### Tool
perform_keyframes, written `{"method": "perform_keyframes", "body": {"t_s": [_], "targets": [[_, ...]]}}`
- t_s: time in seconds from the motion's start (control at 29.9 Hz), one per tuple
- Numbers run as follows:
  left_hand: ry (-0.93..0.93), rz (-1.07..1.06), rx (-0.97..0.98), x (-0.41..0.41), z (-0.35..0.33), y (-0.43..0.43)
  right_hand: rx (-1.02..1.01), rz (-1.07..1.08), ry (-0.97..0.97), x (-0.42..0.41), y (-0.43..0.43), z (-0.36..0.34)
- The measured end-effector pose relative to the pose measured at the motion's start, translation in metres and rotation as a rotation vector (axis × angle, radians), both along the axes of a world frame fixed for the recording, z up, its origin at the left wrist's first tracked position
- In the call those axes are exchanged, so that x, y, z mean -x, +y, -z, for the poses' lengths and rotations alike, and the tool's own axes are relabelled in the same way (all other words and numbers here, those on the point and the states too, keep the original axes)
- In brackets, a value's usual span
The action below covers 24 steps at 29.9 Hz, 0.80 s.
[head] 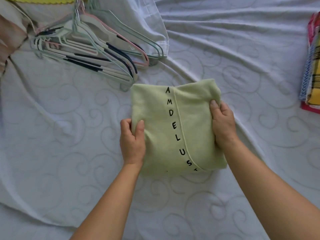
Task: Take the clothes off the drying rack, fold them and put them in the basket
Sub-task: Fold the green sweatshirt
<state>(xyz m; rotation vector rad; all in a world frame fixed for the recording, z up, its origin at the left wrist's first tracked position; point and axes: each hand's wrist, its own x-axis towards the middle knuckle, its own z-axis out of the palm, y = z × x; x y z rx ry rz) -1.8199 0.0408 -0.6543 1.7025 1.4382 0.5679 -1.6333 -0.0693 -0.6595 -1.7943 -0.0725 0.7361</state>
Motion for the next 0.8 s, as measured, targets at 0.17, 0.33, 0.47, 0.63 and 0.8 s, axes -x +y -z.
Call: {"method": "perform_keyframes", "body": {"t_s": [0.17,0.33,0.47,0.63,0.8], "targets": [[0.260,0.081,0.155,0.003,0.024,0.002,0.524,-0.153,-0.267,-0.001,0.006,0.025],[0.341,-0.010,0.208,0.007,0.018,0.005,0.445,-0.040,-0.279,0.017,-0.014,0.012],[0.248,0.027,0.502,0.008,0.011,-0.009,0.565,-0.154,-0.233,0.051,-0.049,0.006],[0.171,0.017,0.562,0.016,0.019,-0.012,0.676,-0.166,-0.089,0.050,-0.049,0.009],[-0.001,-0.134,0.712,0.031,0.022,-0.006,0.477,-0.072,0.181,0.051,-0.058,-0.005]]}}
